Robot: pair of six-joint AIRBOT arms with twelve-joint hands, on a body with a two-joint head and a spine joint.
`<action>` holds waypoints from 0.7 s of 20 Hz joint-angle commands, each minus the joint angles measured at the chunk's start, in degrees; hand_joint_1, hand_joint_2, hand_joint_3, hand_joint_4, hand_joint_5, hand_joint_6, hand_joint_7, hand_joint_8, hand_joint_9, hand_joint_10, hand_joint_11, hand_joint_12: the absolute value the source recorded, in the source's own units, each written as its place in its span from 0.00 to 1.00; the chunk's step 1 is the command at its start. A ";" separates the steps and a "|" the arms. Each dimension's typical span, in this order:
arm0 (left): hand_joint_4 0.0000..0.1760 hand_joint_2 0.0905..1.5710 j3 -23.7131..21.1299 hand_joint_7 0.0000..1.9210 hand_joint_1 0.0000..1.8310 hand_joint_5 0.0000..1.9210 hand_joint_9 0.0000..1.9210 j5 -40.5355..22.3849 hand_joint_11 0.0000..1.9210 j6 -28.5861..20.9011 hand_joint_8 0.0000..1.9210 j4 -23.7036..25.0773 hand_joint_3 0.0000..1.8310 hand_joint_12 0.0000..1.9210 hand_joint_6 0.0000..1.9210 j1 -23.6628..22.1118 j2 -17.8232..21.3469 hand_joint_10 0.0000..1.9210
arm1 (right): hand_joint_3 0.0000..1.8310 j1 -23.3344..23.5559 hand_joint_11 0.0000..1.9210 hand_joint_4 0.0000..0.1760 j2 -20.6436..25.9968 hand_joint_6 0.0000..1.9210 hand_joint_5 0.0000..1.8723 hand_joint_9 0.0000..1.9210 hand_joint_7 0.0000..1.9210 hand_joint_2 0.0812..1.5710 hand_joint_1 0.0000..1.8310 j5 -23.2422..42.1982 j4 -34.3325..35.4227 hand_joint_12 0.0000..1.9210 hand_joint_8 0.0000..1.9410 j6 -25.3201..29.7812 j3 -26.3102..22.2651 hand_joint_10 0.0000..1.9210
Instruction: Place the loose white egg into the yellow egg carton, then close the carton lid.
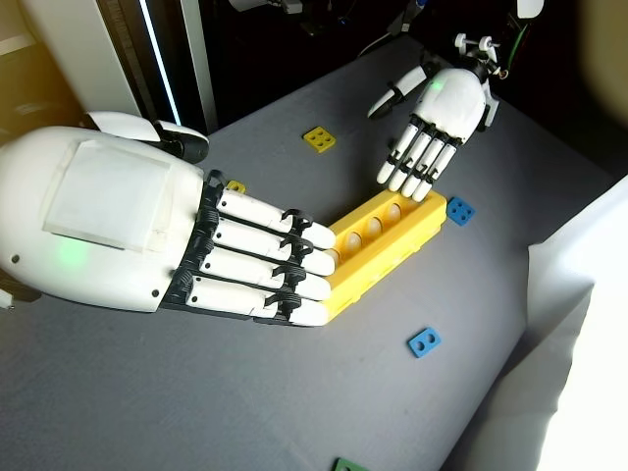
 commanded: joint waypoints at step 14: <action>0.00 0.78 -0.56 0.00 0.00 0.00 0.00 -2.84 0.00 0.78 0.00 1.55 0.01 0.00 0.00 -1.85 1.77 0.00 | 0.01 1.13 0.00 0.00 0.58 0.00 0.00 0.00 0.00 0.54 0.09 1.23 2.60 0.00 0.00 0.44 0.20 0.00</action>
